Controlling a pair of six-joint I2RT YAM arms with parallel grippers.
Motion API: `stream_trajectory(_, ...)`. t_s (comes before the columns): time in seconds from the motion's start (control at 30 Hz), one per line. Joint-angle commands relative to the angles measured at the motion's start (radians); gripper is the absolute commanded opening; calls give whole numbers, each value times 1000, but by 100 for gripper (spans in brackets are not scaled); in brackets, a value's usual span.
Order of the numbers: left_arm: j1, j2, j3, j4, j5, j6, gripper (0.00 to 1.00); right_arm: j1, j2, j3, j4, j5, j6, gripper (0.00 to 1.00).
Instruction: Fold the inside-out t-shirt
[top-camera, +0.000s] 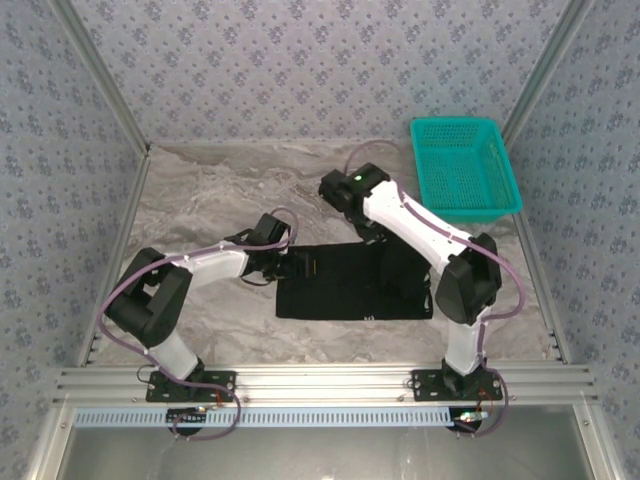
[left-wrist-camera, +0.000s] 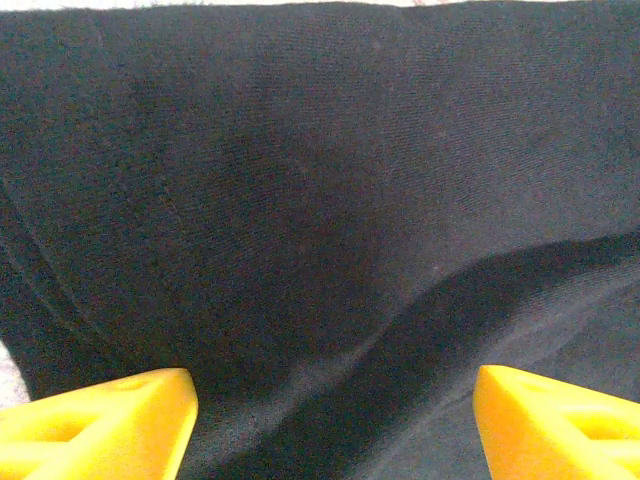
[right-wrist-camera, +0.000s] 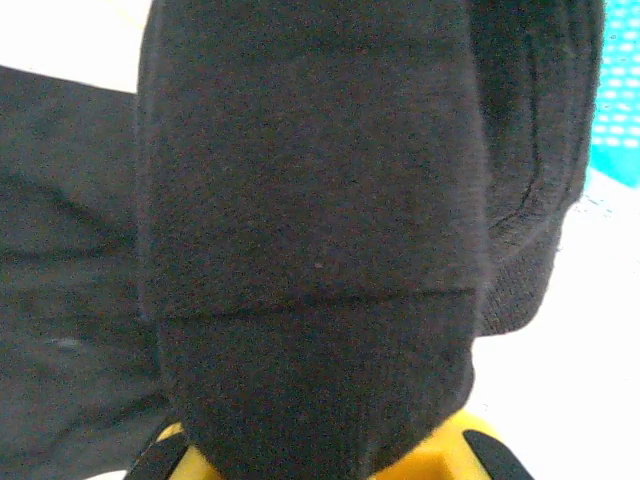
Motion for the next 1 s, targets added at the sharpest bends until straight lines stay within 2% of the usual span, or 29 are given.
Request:
stream_trajectory(0.0, 6, 44, -38, -25, -24, 17, 75, 40, 18, 71, -9, -86, 39, 0)
stream_trajectory(0.3, 6, 39, -52, -16, -38, 17, 75, 82, 80, 98, 65, -209, 46, 0)
stream_trajectory(0.97, 4, 41, -73, -2, -46, 13, 75, 95, 99, 141, 94, -300, 25, 0)
